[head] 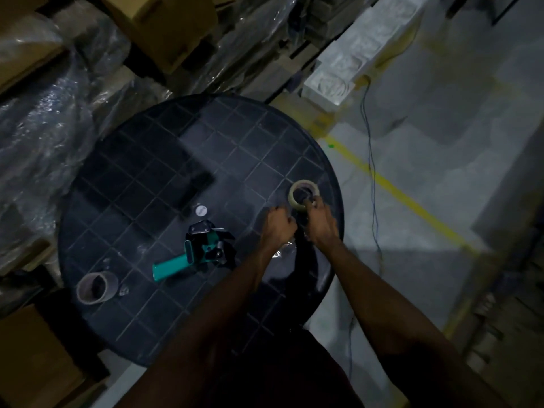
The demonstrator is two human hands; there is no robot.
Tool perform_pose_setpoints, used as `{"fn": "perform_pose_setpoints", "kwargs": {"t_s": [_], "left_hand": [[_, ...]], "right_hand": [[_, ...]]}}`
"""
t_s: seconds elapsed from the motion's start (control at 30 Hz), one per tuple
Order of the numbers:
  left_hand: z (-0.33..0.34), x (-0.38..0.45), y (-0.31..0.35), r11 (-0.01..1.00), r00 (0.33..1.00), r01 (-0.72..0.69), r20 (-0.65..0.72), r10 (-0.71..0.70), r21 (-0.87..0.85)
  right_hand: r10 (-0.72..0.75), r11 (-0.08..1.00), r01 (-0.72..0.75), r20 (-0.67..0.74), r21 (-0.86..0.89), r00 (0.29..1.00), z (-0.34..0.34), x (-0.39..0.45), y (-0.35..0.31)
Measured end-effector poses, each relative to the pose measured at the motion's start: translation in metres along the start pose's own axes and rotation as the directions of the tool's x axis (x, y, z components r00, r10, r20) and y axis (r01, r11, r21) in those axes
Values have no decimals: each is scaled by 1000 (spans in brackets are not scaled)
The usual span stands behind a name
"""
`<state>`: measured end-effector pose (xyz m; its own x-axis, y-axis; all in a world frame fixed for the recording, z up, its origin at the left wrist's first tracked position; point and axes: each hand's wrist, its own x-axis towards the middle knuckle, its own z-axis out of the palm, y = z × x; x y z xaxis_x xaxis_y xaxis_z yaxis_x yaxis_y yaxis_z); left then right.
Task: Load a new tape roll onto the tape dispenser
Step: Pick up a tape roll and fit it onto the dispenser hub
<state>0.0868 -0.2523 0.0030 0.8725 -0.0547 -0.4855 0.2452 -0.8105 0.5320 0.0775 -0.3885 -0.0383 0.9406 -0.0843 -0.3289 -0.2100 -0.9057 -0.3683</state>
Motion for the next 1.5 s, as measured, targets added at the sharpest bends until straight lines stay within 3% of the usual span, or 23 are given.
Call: {"fn": "perform_pose_setpoints", "kwargs": {"t_s": [0.3, 0.37, 0.5, 0.57, 0.67, 0.73, 0.9, 0.97, 1.07, 1.13, 1.23, 1.33, 1.5], "left_hand": [[14, 41, 12, 920, 985, 170, 54, -161, -353], [23, 47, 1, 883, 977, 212, 60, -206, -420], [53, 68, -38, 836, 965, 259, 93, -246, -484], [59, 66, -55, 813, 959, 281, 121, -256, -510], [8, -2, -27, 820, 964, 263, 107, -243, -508], [-5, -27, -31, 760, 953, 300, 142, -268, -577], [-18, -64, -65, 618, 930, 312, 99, -354, -721], [-22, -73, -84, 645, 930, 262, 9, -367, -718], [-26, -79, -122, 692, 922, 229, -75, -379, -684], [-42, -93, -137, 665, 913, 229, -79, -400, -711], [-61, -108, -157, 618, 919, 206, -67, -389, -759], [-76, -119, -174, 625, 918, 192, -86, -387, -757], [-85, -126, -201, 662, 942, 170, -78, -327, -730]], "right_hand": [[9, 999, -14, 143, 36, 990, 10, 36, 18], [9, 996, -17, 93, 85, 996, 4, 28, 19], [-150, 982, 158, -75, 106, 986, 6, 1, 13], [-154, 979, 163, -80, 122, 985, 15, -12, 8], [-122, 970, 140, -99, 197, 988, 15, -36, -2], [-152, 940, 167, -75, 296, 986, 14, -52, -9], [15, 808, 5, -30, 589, 999, 14, -86, -42], [71, 675, -102, 73, 731, 995, 12, -99, -62], [-14, 456, -225, 260, 861, 965, 16, -113, -93], [-14, 409, -280, 312, 869, 950, 20, -117, -112], [11, 518, -271, 311, 811, 950, 32, -117, -137], [5, 671, -186, 246, 718, 969, 45, -117, -156], [34, 821, -142, 201, 554, 979, 52, -120, -185]]}}
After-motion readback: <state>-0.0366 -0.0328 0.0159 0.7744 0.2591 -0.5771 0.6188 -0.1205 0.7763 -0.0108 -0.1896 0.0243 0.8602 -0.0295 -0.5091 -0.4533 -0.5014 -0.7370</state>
